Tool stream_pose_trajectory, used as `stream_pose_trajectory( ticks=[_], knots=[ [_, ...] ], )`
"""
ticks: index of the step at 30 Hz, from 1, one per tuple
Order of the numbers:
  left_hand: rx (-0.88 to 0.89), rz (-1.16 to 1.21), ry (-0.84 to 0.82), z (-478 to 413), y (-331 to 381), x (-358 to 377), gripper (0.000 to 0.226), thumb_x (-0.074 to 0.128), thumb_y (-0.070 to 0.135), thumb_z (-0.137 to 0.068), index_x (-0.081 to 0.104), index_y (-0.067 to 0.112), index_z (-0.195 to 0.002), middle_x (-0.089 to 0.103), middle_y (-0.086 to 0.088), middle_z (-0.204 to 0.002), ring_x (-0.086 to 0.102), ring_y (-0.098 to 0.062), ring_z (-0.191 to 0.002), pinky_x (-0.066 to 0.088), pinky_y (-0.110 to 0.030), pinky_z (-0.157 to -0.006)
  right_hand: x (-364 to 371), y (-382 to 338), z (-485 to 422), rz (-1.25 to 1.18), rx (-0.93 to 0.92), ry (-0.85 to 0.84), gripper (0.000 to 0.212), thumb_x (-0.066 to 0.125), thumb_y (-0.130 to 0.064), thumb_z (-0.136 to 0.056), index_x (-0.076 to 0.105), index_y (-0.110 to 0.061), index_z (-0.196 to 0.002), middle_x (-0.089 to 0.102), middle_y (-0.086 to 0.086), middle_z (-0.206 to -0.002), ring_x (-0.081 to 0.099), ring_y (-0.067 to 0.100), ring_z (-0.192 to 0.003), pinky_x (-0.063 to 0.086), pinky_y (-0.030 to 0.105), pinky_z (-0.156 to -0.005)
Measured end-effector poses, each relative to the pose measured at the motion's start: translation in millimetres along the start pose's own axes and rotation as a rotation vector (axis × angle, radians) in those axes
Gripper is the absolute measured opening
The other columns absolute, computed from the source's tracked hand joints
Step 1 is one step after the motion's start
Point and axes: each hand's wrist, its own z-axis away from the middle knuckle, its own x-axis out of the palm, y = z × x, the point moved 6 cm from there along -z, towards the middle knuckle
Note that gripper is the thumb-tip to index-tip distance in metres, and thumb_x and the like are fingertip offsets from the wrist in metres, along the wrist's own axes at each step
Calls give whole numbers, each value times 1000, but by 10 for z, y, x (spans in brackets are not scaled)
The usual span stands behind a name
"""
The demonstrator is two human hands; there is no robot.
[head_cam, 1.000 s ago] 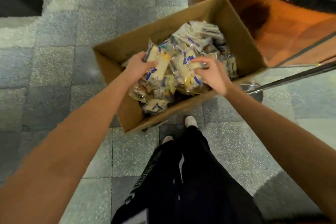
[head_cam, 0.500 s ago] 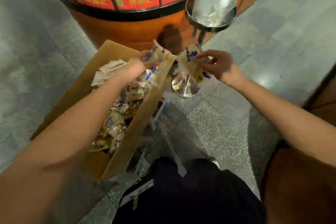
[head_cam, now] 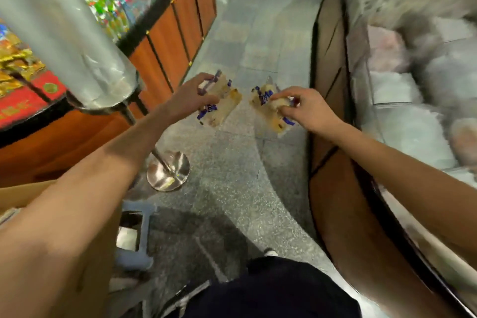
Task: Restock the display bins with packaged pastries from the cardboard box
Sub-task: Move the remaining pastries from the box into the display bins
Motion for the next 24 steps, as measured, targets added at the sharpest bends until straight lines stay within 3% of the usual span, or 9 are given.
stream_pose_trajectory(
  ticks=[2, 4, 6, 11, 14, 17, 20, 22, 24],
  knots=[
    [68, 41, -28, -269, 451, 371, 53, 69, 19, -90, 46, 22, -137, 62, -7, -104, 62, -15, -84, 54, -28, -78, -460, 330, 120, -9, 42, 58, 31, 65, -3, -81, 72, -21, -106, 65, -9, -103, 51, 0, -59, 36, 9, -58],
    [125, 63, -66, -497, 825, 742, 54, 71, 18, -89, 46, 22, -137, 60, 4, -95, 59, -4, -75, 50, -14, -64, -865, 654, 291, -29, 97, 114, 31, 64, -3, -83, 72, -20, -107, 62, -17, -90, 51, -5, -55, 35, 7, -57],
    [167, 59, -126, -701, 1162, 1107, 57, 72, 18, -88, 45, 24, -137, 61, 2, -100, 60, -4, -78, 46, -13, -61, -1220, 975, 478, -36, 161, 172, 31, 64, -3, -84, 72, -21, -108, 58, -19, -83, 52, -3, -57, 36, 8, -58],
    [301, -9, -250, -1152, 2004, 1956, 58, 71, 17, -88, 45, 25, -139, 54, 1, -120, 57, -11, -93, 45, -13, -64, -1903, 1681, 976, -36, 294, 316, 30, 67, -4, -82, 72, -21, -106, 63, -6, -96, 53, 4, -69, 42, 16, -64],
    [363, -47, -368, -1386, 2408, 2520, 57, 72, 19, -87, 45, 28, -137, 58, -6, -122, 60, -18, -97, 50, -25, -71, -2168, 2059, 1319, -52, 397, 394, 29, 67, -4, -83, 72, -21, -105, 65, -8, -89, 54, 2, -66, 45, 26, -69],
    [429, -83, -491, -1557, 2841, 3101, 57, 73, 21, -87, 46, 30, -136, 56, -5, -129, 60, -25, -109, 53, -40, -89, -2416, 2432, 1650, -31, 505, 467, 29, 67, -6, -84, 70, -27, -104, 66, -2, -80, 56, 6, -62, 45, 23, -63],
    [510, -79, -572, -1656, 3197, 3582, 59, 73, 16, -87, 46, 28, -137, 51, -3, -132, 59, -27, -113, 53, -44, -93, -2623, 2696, 1907, -10, 596, 526, 29, 67, -8, -84, 71, -25, -108, 64, 0, -84, 58, 11, -69, 45, 22, -66],
    [546, -79, -648, -1710, 3427, 3942, 58, 72, 14, -88, 45, 26, -138, 47, -3, -129, 57, -24, -113, 56, -40, -89, -2774, 2895, 2072, -19, 650, 579, 31, 67, -6, -84, 71, -25, -108, 61, -6, -81, 54, 2, -65, 42, 20, -63],
    [581, -93, -722, -1796, 3630, 4310, 57, 70, 13, -89, 45, 25, -138, 48, -2, -123, 58, -16, -103, 54, -21, -76, -2902, 3107, 2217, -18, 703, 623, 30, 67, -6, -83, 72, -22, -108, 63, -3, -87, 53, 0, -65, 42, 17, -61]
  ],
)
